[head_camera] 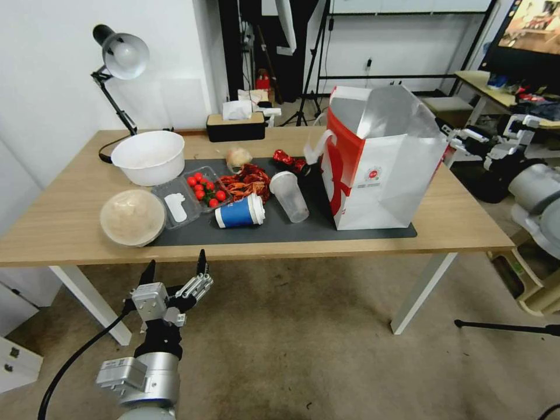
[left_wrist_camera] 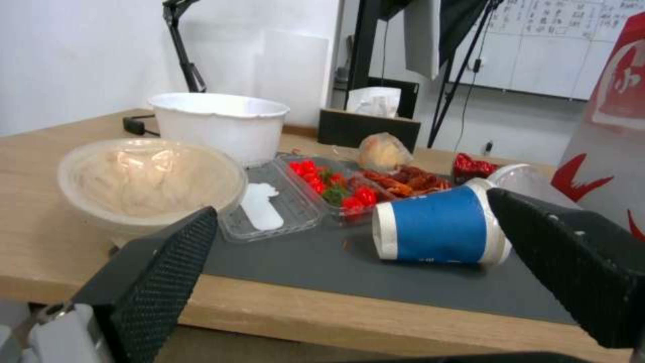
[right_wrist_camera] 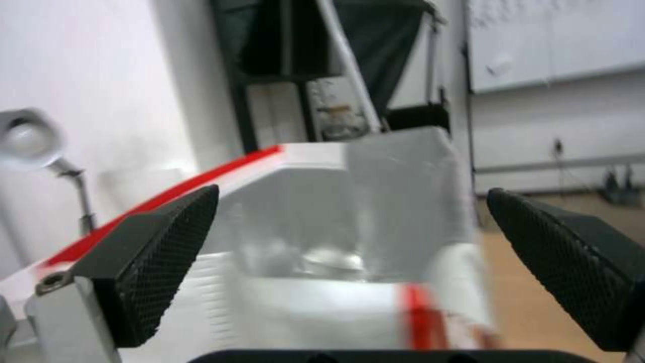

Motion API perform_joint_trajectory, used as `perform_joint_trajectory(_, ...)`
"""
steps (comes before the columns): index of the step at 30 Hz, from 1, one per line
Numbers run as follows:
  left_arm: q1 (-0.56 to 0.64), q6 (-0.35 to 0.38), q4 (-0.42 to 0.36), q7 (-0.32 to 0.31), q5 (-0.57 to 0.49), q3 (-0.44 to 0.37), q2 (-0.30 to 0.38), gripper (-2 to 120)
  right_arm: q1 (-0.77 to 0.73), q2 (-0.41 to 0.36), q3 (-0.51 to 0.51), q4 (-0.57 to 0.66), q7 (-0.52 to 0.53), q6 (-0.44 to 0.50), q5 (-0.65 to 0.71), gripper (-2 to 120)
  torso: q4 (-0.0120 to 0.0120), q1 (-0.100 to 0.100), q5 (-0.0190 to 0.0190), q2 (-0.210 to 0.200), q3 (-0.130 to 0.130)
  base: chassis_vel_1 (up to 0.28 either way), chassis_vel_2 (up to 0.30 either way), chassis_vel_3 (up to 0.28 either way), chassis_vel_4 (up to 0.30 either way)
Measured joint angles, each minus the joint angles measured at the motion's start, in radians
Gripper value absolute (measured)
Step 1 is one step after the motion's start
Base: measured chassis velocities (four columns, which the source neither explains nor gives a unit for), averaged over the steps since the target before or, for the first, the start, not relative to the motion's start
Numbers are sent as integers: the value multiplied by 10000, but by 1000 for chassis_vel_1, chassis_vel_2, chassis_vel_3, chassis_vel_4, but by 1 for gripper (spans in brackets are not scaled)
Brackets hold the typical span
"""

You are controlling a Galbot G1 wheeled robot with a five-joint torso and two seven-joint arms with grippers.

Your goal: Pick up the food delivery bag from the floor and place it on the table.

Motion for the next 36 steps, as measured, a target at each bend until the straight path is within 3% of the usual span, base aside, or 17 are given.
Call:
perform_joint_trajectory(6, 30, -164, 102, 68, 0, -103, -93, 100, -426, 52, 10, 581, -472, 657, -855, 100, 7, 0, -3, 0, 0, 0, 0, 0, 0)
perform_joint_trajectory(8, 42, -262, 113, 92, 18, -140, -161, 100, -832, 182, -116, 653, -1164, 1597, -1293, 100, 4, 0, 0, 0, 1, 0, 0, 0, 0)
perform_joint_trajectory(11, 50, -262, 80, 92, 78, -160, -199, 100, -1147, 354, -162, 737, -1417, 2258, -1671, 100, 3, 1, 1, 0, 0, 0, 0, 0, 0)
perform_joint_trajectory(15, 25, -167, 34, 42, 186, -188, -225, 100, -1866, 843, -172, 950, -1487, 3376, -2704, 100, 4, 1, 0, 0, 1, 0, 0, 0, 0)
perform_joint_trajectory(20, -26, -264, 183, 113, 336, -221, -206, 100, -2695, 1451, -40, 1147, -1357, 4009, -3461, 100, 1, 1, 0, 0, 0, 0, 0, 0, 0)
perform_joint_trajectory(24, -109, -367, 492, 226, 483, -237, -205, 100, -4095, 2605, 29, 1424, -1133, 4221, -4293, 100, 4, 2, -1, 0, 0, 0, 0, 0, 0)
perform_joint_trajectory(26, -123, -398, 547, 261, 493, -231, -214, 100, -4243, 2751, 17, 1445, -1116, 4216, -4421, 100, 5, 3, -2, 0, 1, 0, 0, 0, 0)
perform_joint_trajectory(29, -271, -673, 1184, 462, 672, -196, -278, 100, -5469, 4342, -351, 1349, -915, 4127, -5708, 100, -1, 1, -2, 1, 0, 0, 0, 0, 0)
perform_joint_trajectory(32, -326, -822, 1446, 497, 684, -202, -278, 100, -5690, 4833, -501, 1159, -911, 4249, -6037, 100, 0, 2, -1, 0, 0, 0, 0, 0, 0)
perform_joint_trajectory(33, -406, -1155, 1935, 579, 705, -229, -232, 100, -5912, 5535, -735, 748, -994, 4571, -6505, 100, 2, 3, -1, 0, 1, 0, 0, 0, 0)
perform_joint_trajectory(36, -470, -1340, 2231, 632, 724, -231, -176, 100, -5998, 5880, -828, 514, -1109, 4753, -6680, 100, 3, 2, 1, 0, 1, 0, 0, 0, 0)
